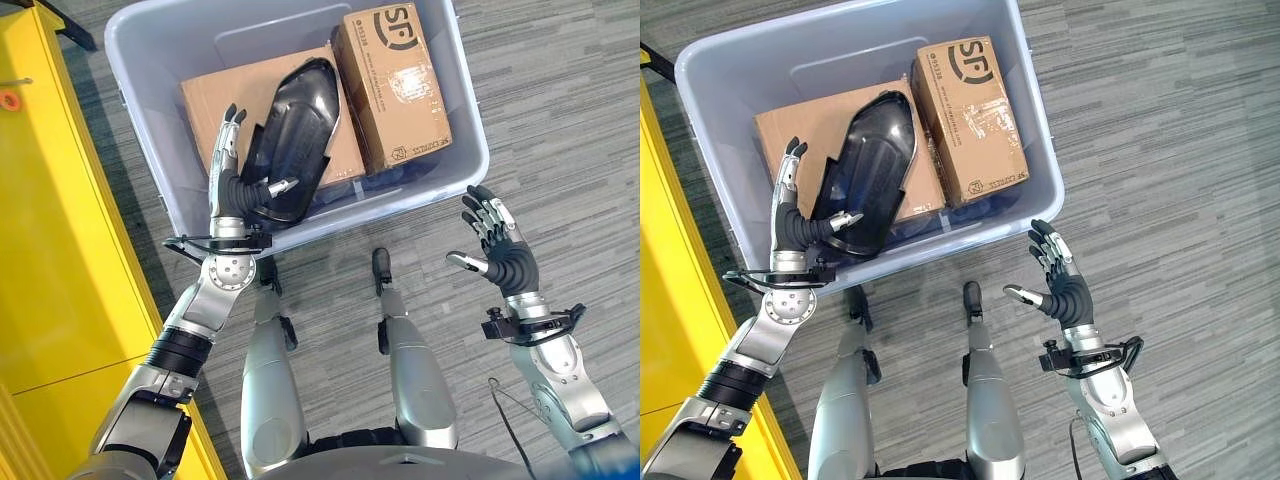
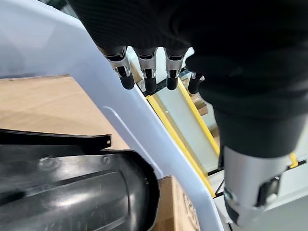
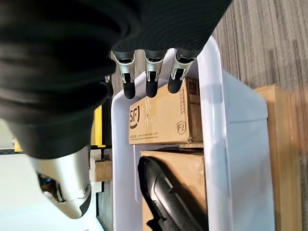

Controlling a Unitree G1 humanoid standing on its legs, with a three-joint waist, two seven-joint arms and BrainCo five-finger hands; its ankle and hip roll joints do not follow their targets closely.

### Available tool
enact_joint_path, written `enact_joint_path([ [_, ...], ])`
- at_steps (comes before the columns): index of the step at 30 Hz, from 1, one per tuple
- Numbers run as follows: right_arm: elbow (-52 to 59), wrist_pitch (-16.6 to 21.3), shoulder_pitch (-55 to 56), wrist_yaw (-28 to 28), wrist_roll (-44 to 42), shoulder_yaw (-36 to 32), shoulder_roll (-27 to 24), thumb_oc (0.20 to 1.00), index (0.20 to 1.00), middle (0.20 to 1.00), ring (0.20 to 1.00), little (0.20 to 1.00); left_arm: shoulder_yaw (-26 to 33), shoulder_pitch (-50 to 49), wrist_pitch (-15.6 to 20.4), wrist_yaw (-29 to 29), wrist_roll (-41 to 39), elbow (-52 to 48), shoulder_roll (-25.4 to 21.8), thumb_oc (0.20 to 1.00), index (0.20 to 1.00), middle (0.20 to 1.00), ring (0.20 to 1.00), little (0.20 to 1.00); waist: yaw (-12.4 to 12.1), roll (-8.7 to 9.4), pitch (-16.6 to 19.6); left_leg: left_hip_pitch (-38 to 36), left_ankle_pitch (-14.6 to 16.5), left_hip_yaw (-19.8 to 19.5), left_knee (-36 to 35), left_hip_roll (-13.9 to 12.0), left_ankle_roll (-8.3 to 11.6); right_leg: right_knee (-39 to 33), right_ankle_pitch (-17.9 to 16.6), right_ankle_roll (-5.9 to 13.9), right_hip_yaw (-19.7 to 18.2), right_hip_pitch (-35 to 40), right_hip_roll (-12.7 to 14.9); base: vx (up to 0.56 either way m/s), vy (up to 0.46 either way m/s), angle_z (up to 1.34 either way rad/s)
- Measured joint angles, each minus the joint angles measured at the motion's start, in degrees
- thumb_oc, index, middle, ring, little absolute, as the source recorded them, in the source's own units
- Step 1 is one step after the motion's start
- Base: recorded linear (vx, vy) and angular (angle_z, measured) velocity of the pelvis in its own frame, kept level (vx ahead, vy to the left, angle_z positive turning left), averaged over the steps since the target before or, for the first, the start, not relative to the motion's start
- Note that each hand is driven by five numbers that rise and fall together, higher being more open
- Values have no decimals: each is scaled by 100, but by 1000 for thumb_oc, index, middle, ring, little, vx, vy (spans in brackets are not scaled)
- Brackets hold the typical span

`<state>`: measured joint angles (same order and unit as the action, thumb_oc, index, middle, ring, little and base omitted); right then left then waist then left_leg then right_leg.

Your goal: Move parts from the plastic box to the shelf.

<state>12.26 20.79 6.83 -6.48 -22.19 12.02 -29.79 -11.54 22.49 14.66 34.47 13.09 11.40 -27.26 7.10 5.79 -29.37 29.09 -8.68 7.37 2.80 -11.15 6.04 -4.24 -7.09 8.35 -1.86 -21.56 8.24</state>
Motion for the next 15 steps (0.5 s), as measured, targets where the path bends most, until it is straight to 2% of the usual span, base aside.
enact_joint_path([
  [9,1,-1,-24,-37,57,88,0,1000,1000,1000,1000,1000,237,179,-317,383,-7,379,162,1000,1000,1000,1000,1000,-3,128,-43,17,2,-5,-21,-3,3,-38,-1,-2,13,-2,-5,0,0,0],
  [15,3,-2,-29,-40,58,148,-1,1000,1000,1000,1000,1000,362,314,-403,585,-75,630,186,1000,1000,1000,1000,1000,24,262,-49,136,2,-19,8,-7,4,-35,-8,-7,20,-106,-9,0,0,0],
])
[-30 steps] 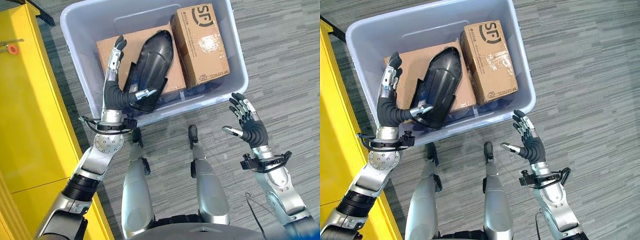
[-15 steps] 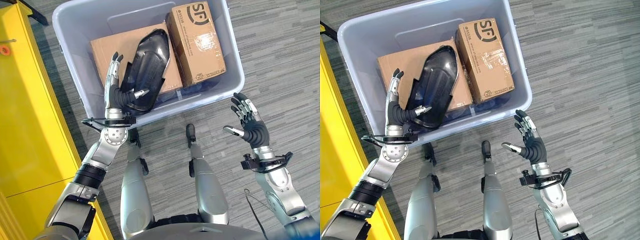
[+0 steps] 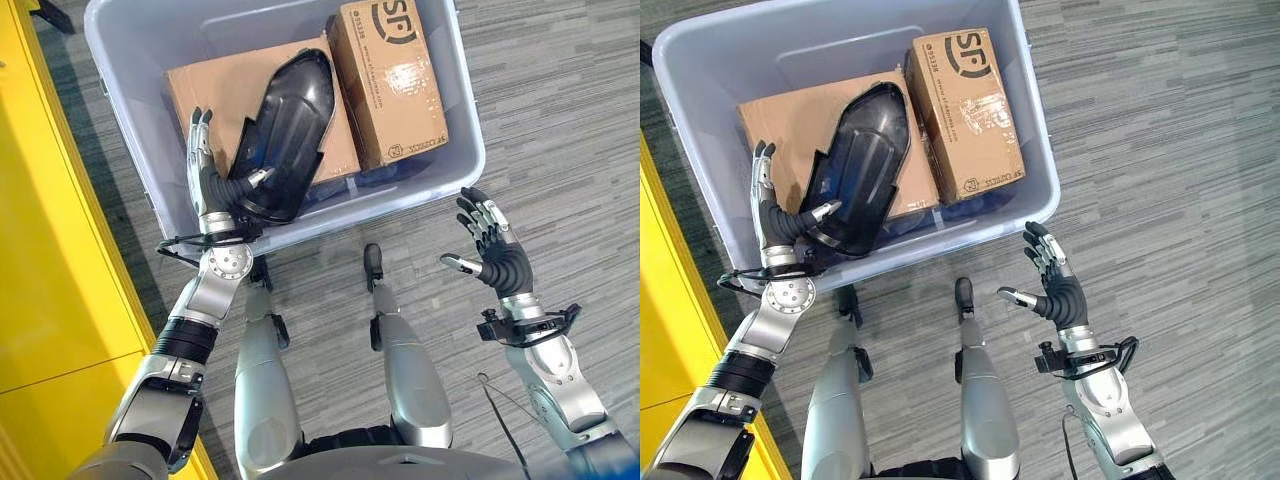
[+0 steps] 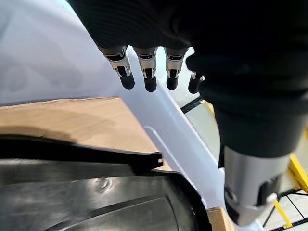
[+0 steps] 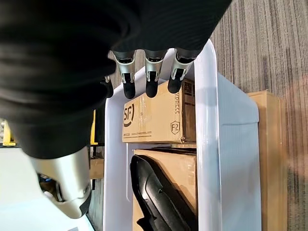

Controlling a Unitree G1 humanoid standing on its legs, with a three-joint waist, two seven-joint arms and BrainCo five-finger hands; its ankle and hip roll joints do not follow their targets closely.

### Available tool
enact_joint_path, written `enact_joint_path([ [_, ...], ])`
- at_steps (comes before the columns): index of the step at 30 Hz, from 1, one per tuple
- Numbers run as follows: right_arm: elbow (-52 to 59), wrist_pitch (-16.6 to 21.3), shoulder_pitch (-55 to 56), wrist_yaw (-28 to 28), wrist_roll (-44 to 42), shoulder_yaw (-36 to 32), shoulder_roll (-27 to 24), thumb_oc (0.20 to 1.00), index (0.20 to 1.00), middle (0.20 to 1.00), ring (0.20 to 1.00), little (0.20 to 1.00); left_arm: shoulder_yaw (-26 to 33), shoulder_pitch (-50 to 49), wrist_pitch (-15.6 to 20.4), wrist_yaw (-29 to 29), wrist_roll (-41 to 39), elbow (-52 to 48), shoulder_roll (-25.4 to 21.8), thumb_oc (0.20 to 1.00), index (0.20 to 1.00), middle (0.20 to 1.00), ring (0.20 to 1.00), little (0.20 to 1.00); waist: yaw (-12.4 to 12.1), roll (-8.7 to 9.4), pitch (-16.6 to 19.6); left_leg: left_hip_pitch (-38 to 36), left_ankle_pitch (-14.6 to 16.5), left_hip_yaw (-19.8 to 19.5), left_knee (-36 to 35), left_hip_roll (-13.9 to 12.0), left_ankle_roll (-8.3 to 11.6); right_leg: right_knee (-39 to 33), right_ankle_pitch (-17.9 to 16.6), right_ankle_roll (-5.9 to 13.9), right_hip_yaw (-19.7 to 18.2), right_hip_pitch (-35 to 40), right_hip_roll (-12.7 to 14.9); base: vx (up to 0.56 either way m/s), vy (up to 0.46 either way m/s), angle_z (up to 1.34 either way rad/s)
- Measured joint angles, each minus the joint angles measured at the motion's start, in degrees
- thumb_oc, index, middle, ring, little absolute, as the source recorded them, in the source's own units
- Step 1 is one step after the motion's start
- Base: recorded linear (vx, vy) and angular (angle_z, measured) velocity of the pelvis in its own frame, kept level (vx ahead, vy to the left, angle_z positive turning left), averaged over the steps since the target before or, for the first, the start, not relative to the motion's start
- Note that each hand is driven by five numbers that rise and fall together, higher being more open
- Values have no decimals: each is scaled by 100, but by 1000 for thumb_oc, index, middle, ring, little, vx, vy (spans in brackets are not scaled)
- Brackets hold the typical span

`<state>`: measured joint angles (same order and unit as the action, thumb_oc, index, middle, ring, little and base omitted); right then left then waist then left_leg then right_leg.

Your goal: Move parts from the plastic box to the shelf.

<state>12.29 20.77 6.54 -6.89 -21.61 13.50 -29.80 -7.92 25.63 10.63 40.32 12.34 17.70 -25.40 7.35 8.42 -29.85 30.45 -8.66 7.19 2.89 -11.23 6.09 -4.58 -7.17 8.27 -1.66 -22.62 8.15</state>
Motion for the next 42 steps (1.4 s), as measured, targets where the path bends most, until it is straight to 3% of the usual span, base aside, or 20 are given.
enact_joint_path([
  [5,18,-2,-4,5,-2,94,0,1000,1000,1000,1000,1000,-9,291,-53,99,-183,430,1,1000,1000,1000,1000,1000,15,92,-13,77,-1,-3,16,-1,-1,2,-13,4,0,-68,-3,0,0,0],
  [20,53,-1,0,1,-15,280,-51,1000,1000,1000,1000,1000,-543,1216,-472,425,-252,2088,7,1000,1000,1000,1000,1000,202,106,-11,272,-2,-8,56,-31,2,30,-27,-1,-1,-267,-34,0,0,0],
  [25,224,18,-2,-4,-27,329,-90,1000,1000,1000,1000,1000,-665,2220,-717,780,-253,3133,-120,1000,1000,1000,1000,1000,275,107,-10,584,-7,-28,190,-87,27,93,-69,-29,-13,-563,-84,-2,-11,-4],
  [33,243,19,1,-36,-234,514,-291,1000,1000,1000,1000,1000,-368,2423,-524,1015,-954,3275,-173,1000,1000,1000,1000,1000,283,107,-10,732,-9,-1,238,-129,28,122,-98,-20,-67,-746,-113,5,-14,-4],
  [34,245,19,0,-64,-234,511,-290,1000,1000,1000,1000,1000,-361,2407,-496,1016,-1032,3188,-230,893,893,893,893,893,276,106,-10,786,-9,1,249,-130,28,128,-98,-21,-69,-797,-114,0,0,0],
  [35,245,18,0,-72,-235,510,-289,1000,1000,1000,1000,1000,-361,2399,-447,1039,-1078,3140,-254,200,200,200,200,200,271,106,-10,826,-9,9,254,-130,27,131,-106,-19,-71,-840,-112,0,0,0],
  [42,307,17,-3,-65,-245,509,-290,1000,1000,1000,1000,1000,-237,2393,-358,1213,-1126,3083,-327,200,200,200,200,200,242,105,-9,872,-8,6,313,-133,25,153,-120,-18,-82,-877,-115,0,0,0],
])
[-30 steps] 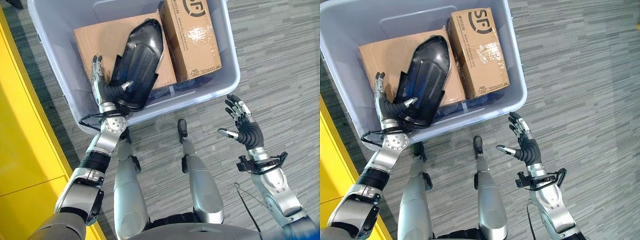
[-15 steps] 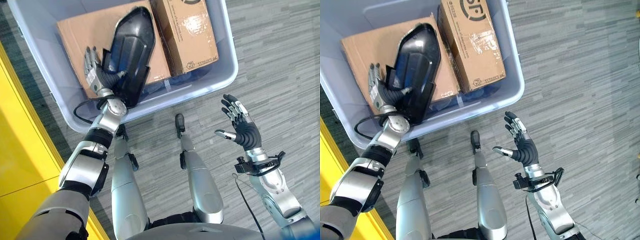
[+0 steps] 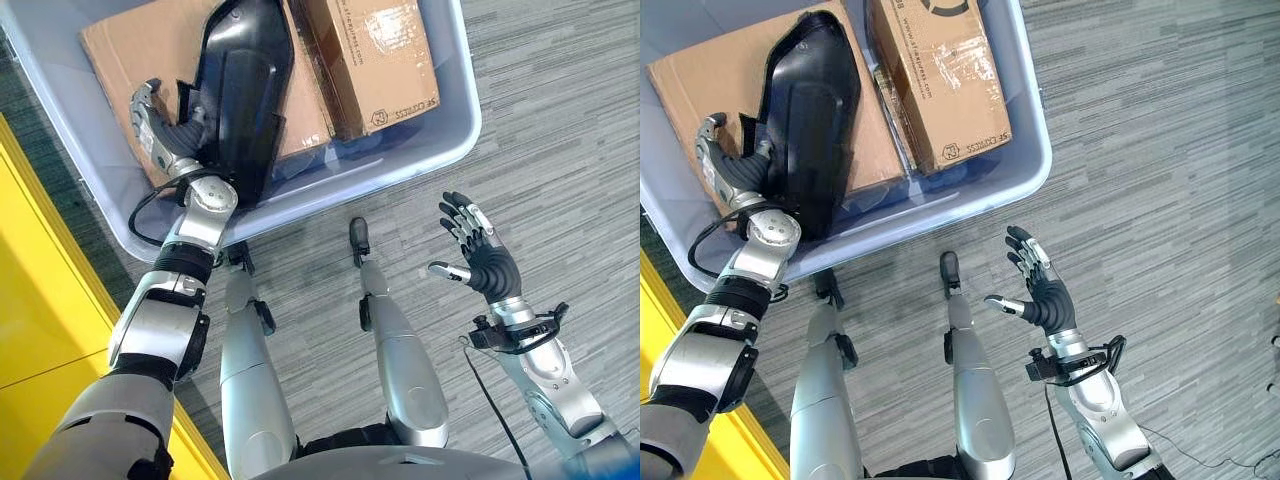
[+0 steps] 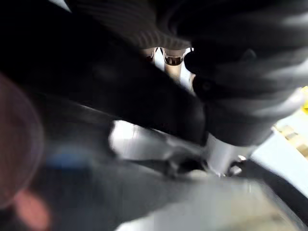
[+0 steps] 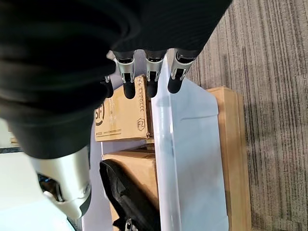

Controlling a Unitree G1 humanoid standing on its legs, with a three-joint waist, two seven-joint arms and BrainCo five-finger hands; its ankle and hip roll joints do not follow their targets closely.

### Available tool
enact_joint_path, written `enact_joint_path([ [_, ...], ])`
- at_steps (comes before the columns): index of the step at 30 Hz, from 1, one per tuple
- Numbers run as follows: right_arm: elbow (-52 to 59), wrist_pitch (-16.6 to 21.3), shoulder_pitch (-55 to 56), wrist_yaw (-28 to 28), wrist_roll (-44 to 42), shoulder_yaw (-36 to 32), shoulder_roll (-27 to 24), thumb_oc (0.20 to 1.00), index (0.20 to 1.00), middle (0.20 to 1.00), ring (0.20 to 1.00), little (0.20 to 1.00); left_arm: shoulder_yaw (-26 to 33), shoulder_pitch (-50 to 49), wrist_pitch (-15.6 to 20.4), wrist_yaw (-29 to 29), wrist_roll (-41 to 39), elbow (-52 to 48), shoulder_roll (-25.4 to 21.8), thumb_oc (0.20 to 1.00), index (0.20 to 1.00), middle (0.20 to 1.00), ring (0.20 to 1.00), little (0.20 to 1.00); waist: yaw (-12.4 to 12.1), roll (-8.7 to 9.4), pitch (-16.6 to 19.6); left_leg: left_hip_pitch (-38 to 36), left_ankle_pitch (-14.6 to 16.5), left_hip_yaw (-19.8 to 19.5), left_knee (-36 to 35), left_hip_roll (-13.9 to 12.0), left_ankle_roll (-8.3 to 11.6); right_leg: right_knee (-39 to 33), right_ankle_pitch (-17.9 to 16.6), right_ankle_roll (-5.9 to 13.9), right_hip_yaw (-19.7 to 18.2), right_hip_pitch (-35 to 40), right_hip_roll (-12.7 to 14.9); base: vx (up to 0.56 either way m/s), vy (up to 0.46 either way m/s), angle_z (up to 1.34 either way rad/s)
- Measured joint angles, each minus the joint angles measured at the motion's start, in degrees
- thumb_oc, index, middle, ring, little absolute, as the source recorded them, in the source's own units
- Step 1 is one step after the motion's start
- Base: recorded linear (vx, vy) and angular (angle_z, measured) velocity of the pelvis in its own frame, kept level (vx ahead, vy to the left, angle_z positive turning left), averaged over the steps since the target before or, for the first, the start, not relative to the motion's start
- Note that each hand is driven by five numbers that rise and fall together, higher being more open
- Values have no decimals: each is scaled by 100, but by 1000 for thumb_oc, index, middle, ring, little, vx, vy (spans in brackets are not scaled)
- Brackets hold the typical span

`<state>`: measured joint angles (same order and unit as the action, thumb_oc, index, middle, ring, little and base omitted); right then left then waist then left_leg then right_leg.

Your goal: Move parts from the plastic box to the shelf.

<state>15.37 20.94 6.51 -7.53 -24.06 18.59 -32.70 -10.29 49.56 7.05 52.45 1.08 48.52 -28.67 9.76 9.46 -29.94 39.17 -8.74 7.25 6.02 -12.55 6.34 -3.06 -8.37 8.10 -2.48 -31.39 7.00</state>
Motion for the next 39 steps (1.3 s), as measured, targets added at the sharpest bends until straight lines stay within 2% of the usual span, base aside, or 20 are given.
enact_joint_path([
  [10,65,0,-1,66,-9,2,-1,1000,1000,1000,1000,1000,-59,162,4,-149,-50,251,-80,200,200,200,200,200,5,-4,2,-38,-3,-9,32,6,-3,66,-10,4,6,37,2,0,0,0],
  [17,65,1,0,88,-158,0,-4,1000,1000,1000,1000,1000,-73,100,-5,-488,-288,449,-4,200,200,200,200,200,-7,-36,26,-222,-3,-11,29,10,-3,76,-11,-1,0,210,6,3,4,0],
  [19,61,1,-4,70,-156,0,6,1000,1000,1000,1000,1000,-11,-119,-5,-589,-611,50,77,200,200,200,200,200,-82,-41,27,-282,-8,-12,27,42,-10,85,-11,0,-2,261,33,0,0,0],
  [20,39,0,-4,57,-155,-6,39,1000,1000,1000,1000,1000,149,-439,-6,-739,-910,-508,106,200,200,200,200,200,-91,-42,25,-337,-10,-9,4,60,-16,82,-11,1,-4,298,48,0,0,0],
  [22,-3,-1,-12,45,-154,-5,40,1000,1000,1000,1000,1000,200,-825,221,-858,-1236,-909,227,200,200,200,200,200,-153,-44,27,-429,-3,2,-9,78,-25,80,-1,1,4,391,70,6,5,2],
  [25,-72,-2,-32,21,-150,-24,48,1000,1000,1000,1000,1000,454,-1809,391,-1069,-1627,-2322,259,200,200,200,200,200,-213,-53,25,-504,6,1,-21,97,-30,72,19,2,19,466,96,13,10,3],
  [27,-199,-66,-33,0,-148,-113,65,1000,1000,1000,1000,1000,654,-2642,745,-1389,-1868,-3160,361,200,200,200,200,200,-367,-127,33,-709,7,-3,-103,134,-31,21,27,10,38,674,131,39,32,7],
  [31,-229,-112,-15,14,-108,-414,66,1000,1000,1000,1000,1000,832,-3292,994,-1799,-2304,-3633,484,200,200,200,200,200,-472,-370,168,-833,27,-91,-198,178,3,-46,73,-42,182,870,166,34,24,15],
  [36,-237,-196,-12,110,15,-526,81,1000,1000,1000,1000,1000,1069,-3759,1112,-2307,-2706,-4387,379,200,200,200,200,200,-612,-418,178,-1221,-12,-114,-303,201,-39,-144,60,-20,234,1285,183,52,18,5],
  [39,-234,-212,11,243,67,-596,81,1000,1000,1000,1000,1000,1145,-3988,1371,-2635,-2737,-5022,345,200,200,200,200,200,-634,-555,404,-1365,-6,-159,-399,224,-16,-214,74,-23,309,1466,197,50,20,11],
])
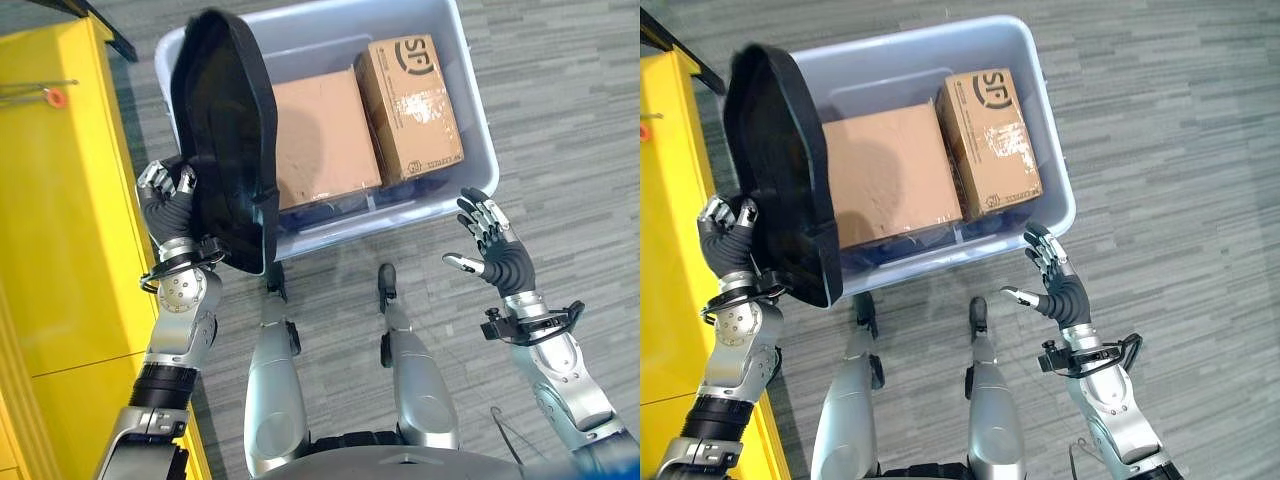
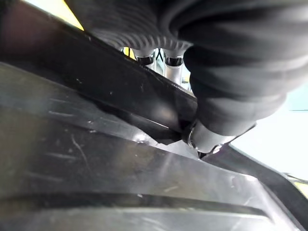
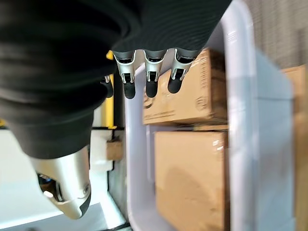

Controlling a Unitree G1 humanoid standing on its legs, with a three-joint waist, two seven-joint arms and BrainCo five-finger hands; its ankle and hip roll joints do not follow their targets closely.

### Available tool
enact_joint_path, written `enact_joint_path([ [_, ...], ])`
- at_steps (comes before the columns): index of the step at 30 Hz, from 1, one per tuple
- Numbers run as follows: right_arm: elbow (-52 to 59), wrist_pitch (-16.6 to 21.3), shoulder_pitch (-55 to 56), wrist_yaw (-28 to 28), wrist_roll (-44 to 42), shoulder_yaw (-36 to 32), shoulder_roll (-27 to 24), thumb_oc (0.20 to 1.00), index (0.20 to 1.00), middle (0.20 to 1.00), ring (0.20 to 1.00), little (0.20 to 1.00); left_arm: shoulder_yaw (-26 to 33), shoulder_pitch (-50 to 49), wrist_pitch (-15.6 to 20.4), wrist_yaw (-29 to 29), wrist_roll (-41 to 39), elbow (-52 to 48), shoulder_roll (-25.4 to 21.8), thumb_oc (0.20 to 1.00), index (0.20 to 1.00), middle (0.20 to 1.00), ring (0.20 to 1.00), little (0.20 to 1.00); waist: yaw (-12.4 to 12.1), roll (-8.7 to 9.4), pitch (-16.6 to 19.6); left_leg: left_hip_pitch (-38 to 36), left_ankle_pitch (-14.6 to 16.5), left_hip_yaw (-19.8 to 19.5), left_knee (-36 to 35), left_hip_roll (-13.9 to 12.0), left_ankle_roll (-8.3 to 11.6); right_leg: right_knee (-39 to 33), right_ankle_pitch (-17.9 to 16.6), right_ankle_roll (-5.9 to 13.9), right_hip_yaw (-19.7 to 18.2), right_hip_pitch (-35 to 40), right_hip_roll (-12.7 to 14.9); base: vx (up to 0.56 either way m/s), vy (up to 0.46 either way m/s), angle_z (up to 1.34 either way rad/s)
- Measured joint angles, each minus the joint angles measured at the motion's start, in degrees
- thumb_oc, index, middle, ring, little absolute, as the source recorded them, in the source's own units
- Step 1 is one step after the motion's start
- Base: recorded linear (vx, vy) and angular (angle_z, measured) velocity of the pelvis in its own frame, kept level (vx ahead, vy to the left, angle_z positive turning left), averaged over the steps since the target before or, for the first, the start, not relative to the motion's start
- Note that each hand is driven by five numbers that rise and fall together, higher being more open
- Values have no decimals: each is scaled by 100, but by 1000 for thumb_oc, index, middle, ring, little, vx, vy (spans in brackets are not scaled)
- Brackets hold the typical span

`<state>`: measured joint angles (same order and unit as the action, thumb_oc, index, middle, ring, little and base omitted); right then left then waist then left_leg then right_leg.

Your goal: Move parts from the plastic box to the shelf.

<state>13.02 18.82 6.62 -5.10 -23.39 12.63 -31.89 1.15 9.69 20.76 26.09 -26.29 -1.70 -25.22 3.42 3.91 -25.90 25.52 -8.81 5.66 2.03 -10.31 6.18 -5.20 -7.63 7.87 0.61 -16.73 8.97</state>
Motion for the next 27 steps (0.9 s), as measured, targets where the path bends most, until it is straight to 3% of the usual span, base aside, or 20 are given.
enact_joint_path([
  [6,-99,-136,40,188,0,-223,35,1000,1000,1000,1000,1000,192,-597,196,-697,-161,-517,-7,200,200,200,200,200,-39,-231,339,-586,-13,4,-195,26,-14,-9,137,4,58,527,24,67,3,3],
  [10,-340,-178,80,330,1,-267,39,1000,1000,1000,1000,1000,94,-1291,196,-1295,-476,-566,20,200,200,200,200,200,-94,-384,891,-996,32,-43,-318,27,-1,-8,289,-11,167,942,20,58,-59,12],
  [13,-330,-280,38,429,-1,-290,40,1000,1000,1000,1000,1000,-109,-1584,66,-1751,-1194,-642,296,200,200,200,200,200,-110,-447,961,-1344,116,-185,-314,63,-13,23,407,4,283,1379,29,48,-93,26],
  [15,-331,-284,-5,540,-2,-224,38,1000,1000,1000,1000,1000,-285,-1881,-90,-2115,-1382,-645,278,200,200,200,200,200,-154,-470,1151,-1529,173,-330,-285,25,27,285,650,-34,389,1544,-25,21,-120,33],
  [19,-320,-294,-104,710,-5,-57,-4,1000,1000,1000,1000,1000,-306,-2143,-254,-2255,-1568,-634,298,200,200,200,200,200,-232,-504,1213,-1697,194,-548,-164,-76,34,1046,1099,-128,535,1539,-111,-57,-198,22],
  [22,-345,-346,-339,867,-61,359,-30,1000,1000,1000,1000,1000,-198,-2467,-312,-2374,-1762,-640,415,200,200,200,200,200,-433,-374,1297,-1742,215,-750,-15,-383,102,2082,1671,-425,714,1259,-351,-138,-270,12],
  [24,-271,-378,-653,972,-65,601,-77,1000,1000,1000,1000,1000,-98,-2724,-369,-2399,-1809,-640,589,200,200,200,200,200,-663,-320,1324,-1729,102,-838,-169,-703,25,2677,1973,-758,945,971,-664,-162,-251,13],
  [25,-211,-354,-671,1002,-65,607,-71,1000,1000,1000,1000,1000,-104,-2731,-423,-2419,-1823,-640,682,200,200,200,200,200,-789,-331,1323,-1718,170,-866,-367,-843,-307,2688,1997,-854,1105,992,-825,-420,-425,85],
  [26,-261,-352,-651,991,-60,589,-99,1000,1000,1000,1000,1000,-249,-2717,-501,-2462,-1911,-632,609,200,200,200,200,200,-943,-77,1341,-1577,923,-826,-256,-872,-942,2644,1997,-1383,1601,971,-790,-363,-350,128],
  [27,-410,-357,-634,978,-57,576,-110,1000,1000,1000,1000,1000,-383,-2664,-535,-2506,-1933,-514,552,200,200,200,200,200,-981,-15,1311,-1232,900,-762,770,-663,-893,2572,1947,-1603,1871,965,-634,-438,-403,195],
])
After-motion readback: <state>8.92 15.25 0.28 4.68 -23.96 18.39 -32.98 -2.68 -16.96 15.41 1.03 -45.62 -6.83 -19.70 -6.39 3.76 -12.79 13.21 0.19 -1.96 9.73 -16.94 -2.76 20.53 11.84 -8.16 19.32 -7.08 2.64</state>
